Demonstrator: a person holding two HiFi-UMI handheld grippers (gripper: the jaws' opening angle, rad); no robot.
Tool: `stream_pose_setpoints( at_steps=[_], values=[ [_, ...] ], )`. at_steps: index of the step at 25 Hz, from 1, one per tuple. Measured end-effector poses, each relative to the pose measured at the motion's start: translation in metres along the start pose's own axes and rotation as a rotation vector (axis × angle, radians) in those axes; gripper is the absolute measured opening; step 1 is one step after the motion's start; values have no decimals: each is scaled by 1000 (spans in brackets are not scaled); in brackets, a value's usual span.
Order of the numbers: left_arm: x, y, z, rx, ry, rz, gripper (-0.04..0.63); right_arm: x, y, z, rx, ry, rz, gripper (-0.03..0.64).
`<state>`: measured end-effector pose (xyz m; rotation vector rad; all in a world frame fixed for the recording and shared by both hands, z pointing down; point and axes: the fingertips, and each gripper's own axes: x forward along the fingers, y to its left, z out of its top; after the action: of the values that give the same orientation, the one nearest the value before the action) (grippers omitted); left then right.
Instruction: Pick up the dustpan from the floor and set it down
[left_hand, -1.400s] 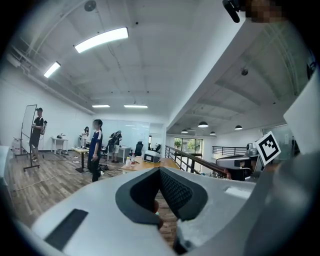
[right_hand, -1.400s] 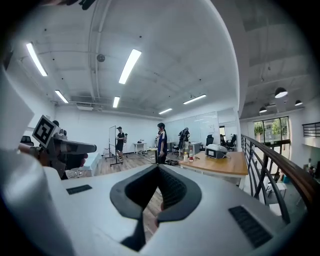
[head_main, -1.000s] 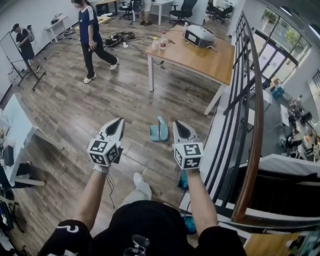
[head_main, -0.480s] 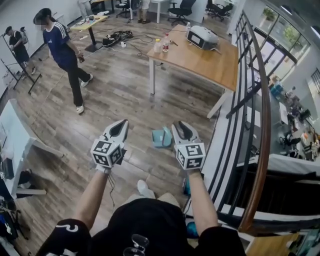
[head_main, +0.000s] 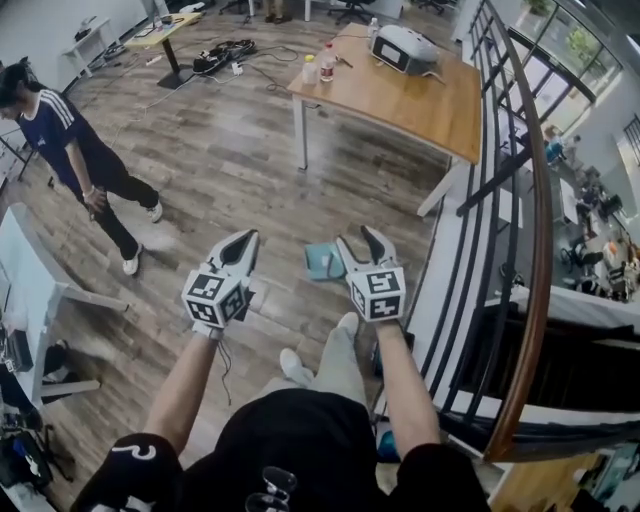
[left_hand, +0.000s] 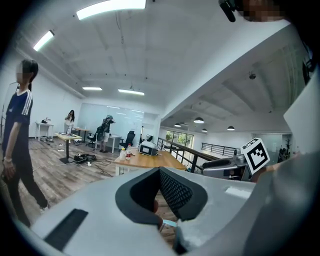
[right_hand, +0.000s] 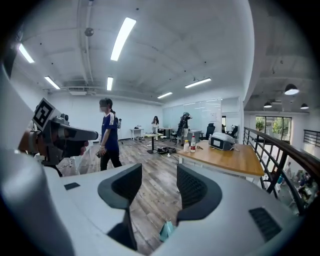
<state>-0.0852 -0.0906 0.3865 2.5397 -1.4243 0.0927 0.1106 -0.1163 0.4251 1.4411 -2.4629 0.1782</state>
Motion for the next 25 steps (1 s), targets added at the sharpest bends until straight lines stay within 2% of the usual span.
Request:
stream_pose_setpoints(
  at_steps=[11, 18, 25],
  values=[
    [75, 17, -38, -40, 38, 7, -5, 91, -33, -76, -5, 141, 85, 229],
    [117, 39, -93, -74, 87, 22, -5, 148, -43, -147, -3, 229, 133, 232],
    [149, 65, -153, -132, 146, 45, -5, 186, -43, -226, 0, 361, 163, 232]
  ],
)
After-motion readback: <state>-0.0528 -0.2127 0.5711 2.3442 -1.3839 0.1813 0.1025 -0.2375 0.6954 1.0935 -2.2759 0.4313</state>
